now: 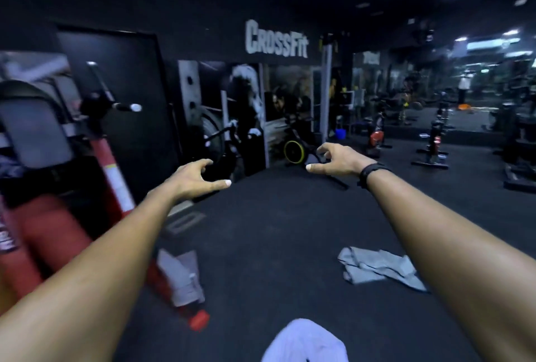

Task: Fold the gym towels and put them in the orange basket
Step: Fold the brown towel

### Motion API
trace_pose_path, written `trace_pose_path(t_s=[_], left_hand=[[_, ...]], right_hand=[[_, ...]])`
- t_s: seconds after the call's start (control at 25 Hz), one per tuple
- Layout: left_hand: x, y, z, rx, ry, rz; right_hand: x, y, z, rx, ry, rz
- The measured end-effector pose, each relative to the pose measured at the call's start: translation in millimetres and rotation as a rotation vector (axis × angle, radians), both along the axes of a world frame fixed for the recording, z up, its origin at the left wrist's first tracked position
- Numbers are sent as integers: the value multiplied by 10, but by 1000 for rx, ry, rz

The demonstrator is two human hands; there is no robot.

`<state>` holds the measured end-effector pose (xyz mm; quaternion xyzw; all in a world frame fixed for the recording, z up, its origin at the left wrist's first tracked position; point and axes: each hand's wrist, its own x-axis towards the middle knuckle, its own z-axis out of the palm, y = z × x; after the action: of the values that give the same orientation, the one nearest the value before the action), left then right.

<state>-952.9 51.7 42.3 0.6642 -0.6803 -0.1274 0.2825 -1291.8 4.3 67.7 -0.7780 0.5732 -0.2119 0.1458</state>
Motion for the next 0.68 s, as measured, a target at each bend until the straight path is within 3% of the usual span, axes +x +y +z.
trace_pose_path(t_s=[0.28, 0.68], left_hand=[[2269, 1307, 340, -49, -43, 364], [3918, 2183, 3, 37, 40, 703]], right_hand=[[2376, 110, 204, -33, -59, 297], [4596, -53, -74, 24, -70, 583]])
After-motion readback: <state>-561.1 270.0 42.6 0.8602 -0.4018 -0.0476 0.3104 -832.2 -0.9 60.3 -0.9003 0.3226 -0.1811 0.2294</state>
